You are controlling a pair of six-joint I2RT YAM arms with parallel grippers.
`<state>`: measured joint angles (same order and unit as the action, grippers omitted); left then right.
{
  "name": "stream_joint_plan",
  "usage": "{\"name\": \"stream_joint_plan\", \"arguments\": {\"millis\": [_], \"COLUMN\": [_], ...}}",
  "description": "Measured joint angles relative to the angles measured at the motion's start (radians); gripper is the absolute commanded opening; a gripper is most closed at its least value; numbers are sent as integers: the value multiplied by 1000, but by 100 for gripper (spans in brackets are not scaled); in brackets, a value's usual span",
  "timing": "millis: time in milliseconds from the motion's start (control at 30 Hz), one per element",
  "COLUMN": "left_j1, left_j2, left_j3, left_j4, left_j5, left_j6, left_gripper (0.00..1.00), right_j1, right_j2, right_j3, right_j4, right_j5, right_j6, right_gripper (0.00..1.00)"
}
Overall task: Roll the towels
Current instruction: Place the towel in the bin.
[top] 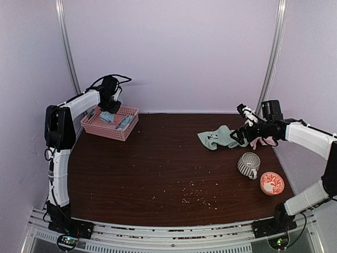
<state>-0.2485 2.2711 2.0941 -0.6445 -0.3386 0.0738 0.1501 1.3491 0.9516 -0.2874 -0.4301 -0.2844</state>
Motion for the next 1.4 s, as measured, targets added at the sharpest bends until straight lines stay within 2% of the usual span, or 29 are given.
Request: {"name": "stream_joint_plan", "arguments": {"millis": [267, 667, 1133, 1400], "left_j1": [72, 111, 110, 110], "left_j2": [124, 251, 267, 275], "left_j3": [98, 120, 139, 141], "left_j4": [-22, -48, -45, -37], "left_j5": [9, 193, 388, 454], "left_j6": [30, 41, -32, -74], "left_gripper": [0, 0, 2, 5], "right_j1": [0, 0, 0, 0], "right_j2": [11, 50, 74, 79], "right_j3": [0, 0, 0, 4], "right_j4": [-9, -16, -23, -36], "right_j5": [0, -13, -18, -24], "right_j6": [-5, -8, -24, -26], "right_gripper": [100, 100, 100, 100]}}
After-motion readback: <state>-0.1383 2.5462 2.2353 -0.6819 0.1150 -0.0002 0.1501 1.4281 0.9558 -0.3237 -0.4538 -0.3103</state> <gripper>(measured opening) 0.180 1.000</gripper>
